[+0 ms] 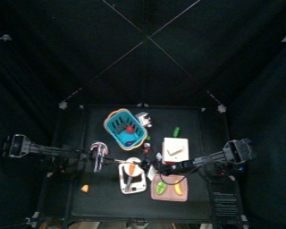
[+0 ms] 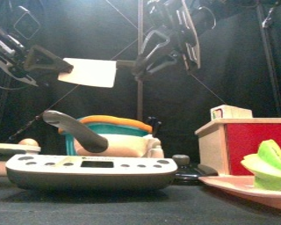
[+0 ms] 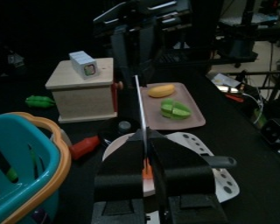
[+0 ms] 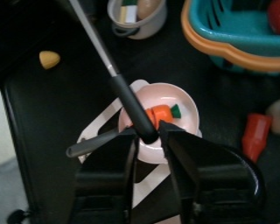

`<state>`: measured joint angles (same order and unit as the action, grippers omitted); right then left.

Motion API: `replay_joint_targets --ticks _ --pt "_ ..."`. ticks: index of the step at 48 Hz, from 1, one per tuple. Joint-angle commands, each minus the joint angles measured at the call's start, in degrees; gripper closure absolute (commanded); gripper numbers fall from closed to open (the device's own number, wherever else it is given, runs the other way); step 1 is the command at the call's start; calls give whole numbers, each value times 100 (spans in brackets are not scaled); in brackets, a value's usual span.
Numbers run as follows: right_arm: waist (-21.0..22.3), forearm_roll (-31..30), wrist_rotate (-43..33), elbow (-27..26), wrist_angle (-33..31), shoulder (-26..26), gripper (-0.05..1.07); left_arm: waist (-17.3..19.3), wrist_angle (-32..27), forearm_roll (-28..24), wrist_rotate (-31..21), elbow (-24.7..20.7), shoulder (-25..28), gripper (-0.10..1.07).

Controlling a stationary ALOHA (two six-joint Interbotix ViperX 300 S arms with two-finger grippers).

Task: Reorient grip

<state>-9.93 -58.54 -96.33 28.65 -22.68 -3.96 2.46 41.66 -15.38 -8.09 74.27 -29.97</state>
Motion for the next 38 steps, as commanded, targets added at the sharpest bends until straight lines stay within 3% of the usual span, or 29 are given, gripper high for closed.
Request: replay_joint_targets --ticks 1,5,11,26,38 --pt "70 466 35 -79 158 -299 24 -26 18 -18 9 -88 -18 62" --pt "53 712 26 -62 308 -369 12 -26 18 -18 9 -105 -18 62" --pt "35 1125 9 -88 413 -510 2 -26 26 -18 0 -97 -9 62" --pt "360 2593 35 -237 369 -1002 2 -26 26 -18 0 -97 -18 62" --pt "633 2786 316 -369 -729 -1600 2 -26 26 -9 0 -88 -18 62"
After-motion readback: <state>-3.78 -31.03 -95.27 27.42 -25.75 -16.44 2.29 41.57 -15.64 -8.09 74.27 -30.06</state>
